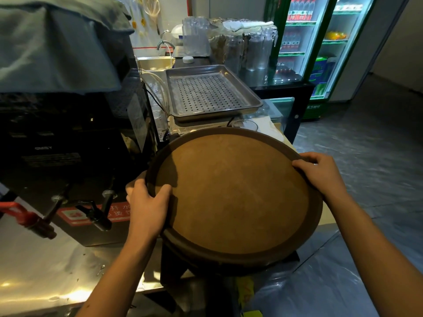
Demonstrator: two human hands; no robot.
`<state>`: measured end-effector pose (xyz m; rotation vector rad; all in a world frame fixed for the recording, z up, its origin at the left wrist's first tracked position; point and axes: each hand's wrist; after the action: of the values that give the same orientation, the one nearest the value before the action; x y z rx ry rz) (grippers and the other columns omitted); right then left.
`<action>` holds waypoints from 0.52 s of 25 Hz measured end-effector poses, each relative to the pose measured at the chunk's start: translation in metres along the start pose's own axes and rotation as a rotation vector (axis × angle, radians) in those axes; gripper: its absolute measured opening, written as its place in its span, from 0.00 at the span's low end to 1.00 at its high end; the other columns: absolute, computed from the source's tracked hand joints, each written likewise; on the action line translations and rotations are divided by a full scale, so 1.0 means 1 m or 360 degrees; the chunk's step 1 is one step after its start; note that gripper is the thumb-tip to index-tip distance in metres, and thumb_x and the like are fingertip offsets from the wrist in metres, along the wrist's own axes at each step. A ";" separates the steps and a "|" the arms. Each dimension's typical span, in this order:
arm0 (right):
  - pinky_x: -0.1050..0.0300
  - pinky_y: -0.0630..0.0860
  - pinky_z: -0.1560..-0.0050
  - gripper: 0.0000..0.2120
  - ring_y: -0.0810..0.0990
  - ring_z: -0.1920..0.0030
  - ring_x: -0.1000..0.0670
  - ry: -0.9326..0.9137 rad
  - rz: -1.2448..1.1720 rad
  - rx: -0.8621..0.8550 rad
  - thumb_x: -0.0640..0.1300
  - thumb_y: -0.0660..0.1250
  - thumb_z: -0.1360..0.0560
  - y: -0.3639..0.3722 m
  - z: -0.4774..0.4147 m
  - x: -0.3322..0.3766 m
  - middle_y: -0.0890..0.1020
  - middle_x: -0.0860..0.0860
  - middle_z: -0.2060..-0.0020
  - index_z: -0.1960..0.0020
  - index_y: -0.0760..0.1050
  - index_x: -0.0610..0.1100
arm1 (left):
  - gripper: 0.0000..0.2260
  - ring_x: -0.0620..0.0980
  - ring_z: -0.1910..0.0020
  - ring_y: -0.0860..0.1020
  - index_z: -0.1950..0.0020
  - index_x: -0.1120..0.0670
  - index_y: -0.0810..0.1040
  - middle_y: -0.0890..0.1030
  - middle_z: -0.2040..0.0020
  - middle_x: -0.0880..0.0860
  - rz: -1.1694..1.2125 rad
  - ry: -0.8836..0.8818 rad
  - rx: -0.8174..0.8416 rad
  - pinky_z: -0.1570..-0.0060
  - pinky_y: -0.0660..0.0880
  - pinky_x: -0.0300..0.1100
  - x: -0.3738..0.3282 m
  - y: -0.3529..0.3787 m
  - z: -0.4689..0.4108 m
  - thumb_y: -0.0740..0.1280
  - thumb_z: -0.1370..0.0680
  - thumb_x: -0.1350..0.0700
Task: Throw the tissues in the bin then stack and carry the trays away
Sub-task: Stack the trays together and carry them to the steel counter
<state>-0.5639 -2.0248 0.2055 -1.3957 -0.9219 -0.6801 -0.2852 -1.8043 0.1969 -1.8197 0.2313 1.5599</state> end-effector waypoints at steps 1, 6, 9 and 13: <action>0.49 0.75 0.49 0.12 0.79 0.50 0.47 0.0007 0.0033 0.0006 0.46 0.69 0.25 -0.002 -0.002 0.003 0.81 0.49 0.51 0.42 0.80 0.45 | 0.27 0.58 0.37 0.67 0.34 0.54 0.68 0.66 0.37 0.57 -0.0012 0.0028 -0.0015 0.41 0.71 0.58 0.001 0.003 -0.003 0.66 0.30 0.45; 0.47 0.75 0.44 0.13 0.78 0.49 0.46 0.0094 0.0139 -0.0215 0.41 0.65 0.23 -0.002 0.042 0.014 0.82 0.46 0.48 0.41 0.80 0.41 | 0.26 0.60 0.33 0.60 0.30 0.57 0.64 0.64 0.34 0.60 -0.0060 0.0220 0.0093 0.44 0.63 0.48 0.002 0.002 -0.003 0.67 0.25 0.52; 0.45 0.77 0.51 0.10 0.80 0.54 0.42 0.0209 0.0210 -0.0460 0.39 0.62 0.24 0.013 0.095 0.023 0.83 0.41 0.54 0.46 0.80 0.40 | 0.29 0.63 0.32 0.59 0.29 0.59 0.62 0.63 0.32 0.63 -0.0039 0.0280 0.0294 0.39 0.63 0.53 -0.001 -0.012 -0.002 0.66 0.26 0.51; 0.50 0.74 0.60 0.12 0.77 0.59 0.40 0.0303 0.0227 -0.0709 0.39 0.57 0.21 0.033 0.179 0.039 0.78 0.41 0.63 0.52 0.76 0.33 | 0.39 0.62 0.27 0.54 0.22 0.54 0.48 0.56 0.26 0.63 -0.0028 0.0442 0.0629 0.30 0.58 0.55 0.005 -0.029 0.012 0.67 0.25 0.49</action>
<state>-0.5409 -1.8405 0.2113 -1.7335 -0.5309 -0.9286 -0.2776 -1.7742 0.2039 -1.7051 0.6064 1.1460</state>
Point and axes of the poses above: each hand's wrist, its own z-axis away from the middle knuckle, its own y-axis out of the palm, x = y × z
